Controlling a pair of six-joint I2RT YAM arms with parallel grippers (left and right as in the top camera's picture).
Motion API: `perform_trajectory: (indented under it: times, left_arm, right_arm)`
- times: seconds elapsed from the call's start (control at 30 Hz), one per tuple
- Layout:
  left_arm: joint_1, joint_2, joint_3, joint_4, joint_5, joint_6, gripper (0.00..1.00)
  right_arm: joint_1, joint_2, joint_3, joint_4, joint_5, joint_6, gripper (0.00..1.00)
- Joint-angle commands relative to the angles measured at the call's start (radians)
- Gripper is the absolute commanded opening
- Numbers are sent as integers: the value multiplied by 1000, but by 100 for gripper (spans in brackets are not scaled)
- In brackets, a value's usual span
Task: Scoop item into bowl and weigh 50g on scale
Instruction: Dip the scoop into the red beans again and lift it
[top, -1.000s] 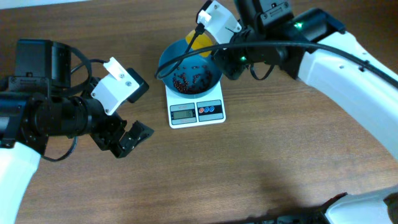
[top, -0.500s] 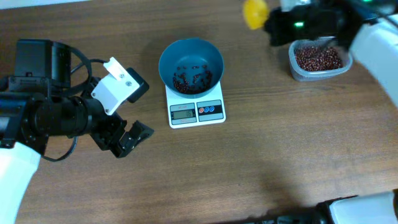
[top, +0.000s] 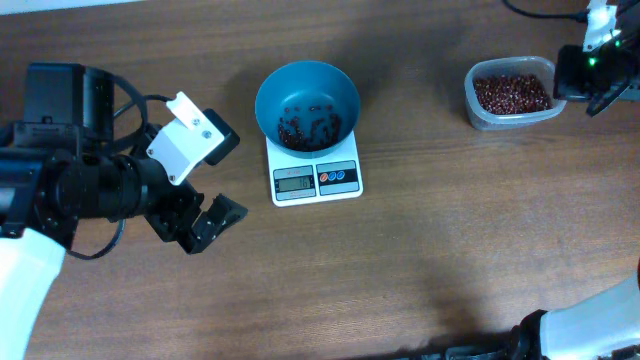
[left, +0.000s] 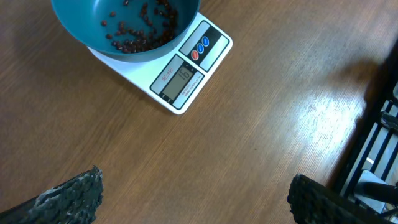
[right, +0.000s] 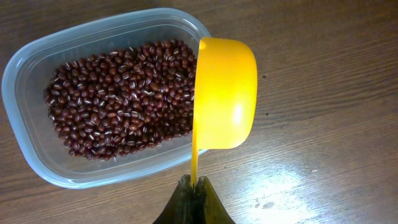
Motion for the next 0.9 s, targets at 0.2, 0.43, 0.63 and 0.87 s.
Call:
perform_trajectory:
  times: [0.2, 0.43, 0.63, 0.87]
  left_arm:
    - [-3, 1, 8, 1, 18, -13, 99]
    - [-3, 1, 8, 1, 18, -13, 99]
    - [-3, 1, 8, 1, 18, -13, 99]
    - [-3, 1, 8, 1, 18, -13, 99]
  right_arm:
    - [3, 66, -10, 4, -127, 5, 4]
    - [3, 66, -10, 3, -185, 13, 4]
    - [2, 66, -36, 18, -177, 13, 4]
    - [43, 66, -105, 53, -401, 13, 4]
